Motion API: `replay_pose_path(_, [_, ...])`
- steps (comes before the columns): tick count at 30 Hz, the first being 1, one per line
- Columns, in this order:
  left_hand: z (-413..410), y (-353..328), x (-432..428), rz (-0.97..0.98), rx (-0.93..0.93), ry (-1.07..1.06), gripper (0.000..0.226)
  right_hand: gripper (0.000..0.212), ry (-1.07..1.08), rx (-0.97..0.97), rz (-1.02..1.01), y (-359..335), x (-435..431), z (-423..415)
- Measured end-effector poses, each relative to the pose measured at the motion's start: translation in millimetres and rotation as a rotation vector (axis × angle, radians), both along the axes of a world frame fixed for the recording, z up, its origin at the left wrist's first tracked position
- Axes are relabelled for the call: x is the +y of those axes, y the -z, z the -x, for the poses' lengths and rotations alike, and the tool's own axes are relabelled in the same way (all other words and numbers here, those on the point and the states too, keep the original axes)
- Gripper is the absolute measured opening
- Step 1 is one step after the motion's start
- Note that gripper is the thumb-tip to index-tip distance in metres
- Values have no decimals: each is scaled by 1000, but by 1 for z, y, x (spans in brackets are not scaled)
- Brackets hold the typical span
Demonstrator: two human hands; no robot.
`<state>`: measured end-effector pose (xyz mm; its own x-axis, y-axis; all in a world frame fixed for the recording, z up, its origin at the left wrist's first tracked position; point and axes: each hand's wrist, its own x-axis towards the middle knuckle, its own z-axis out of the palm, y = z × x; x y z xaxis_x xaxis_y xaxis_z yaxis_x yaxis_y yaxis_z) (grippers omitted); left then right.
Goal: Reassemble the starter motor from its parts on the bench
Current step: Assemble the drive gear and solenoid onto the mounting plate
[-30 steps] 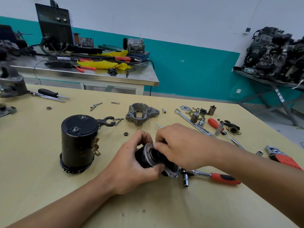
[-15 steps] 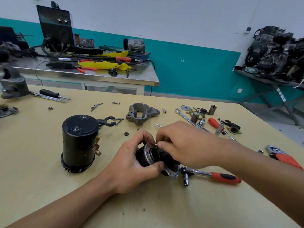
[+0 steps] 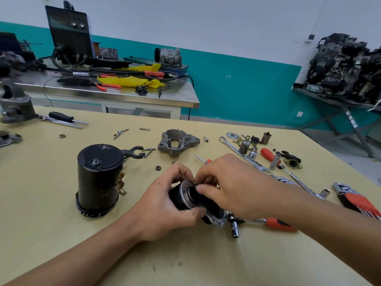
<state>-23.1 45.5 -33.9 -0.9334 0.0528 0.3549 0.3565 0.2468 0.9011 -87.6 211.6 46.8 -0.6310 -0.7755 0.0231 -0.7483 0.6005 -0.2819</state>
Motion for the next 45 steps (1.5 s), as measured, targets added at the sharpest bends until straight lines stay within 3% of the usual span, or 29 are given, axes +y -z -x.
replay_pose_path(14, [-2,4,2,23,35,4,48,28,69,-91,-125,-6,-7,-3])
replay_pose_path(22, [-3,3,5,77,64,-37,48,18,34,90,-227,4,-11,-18])
replay_pose_path(25, [-3,1,6,89,85,-63,48,24,34,100,-201,1,-10,-17])
replay_pose_path(28, [-4,0,5,110,107,-88,48,37,108,26,-119,-4,-9,-14])
replay_pose_path(37, [-4,-3,7,129,183,-52,46,29,140,-99,-150,-8,-10,-6])
replay_pose_path(45, [-6,0,5,101,96,-107,48,32,123,-177,-128,-12,-14,4])
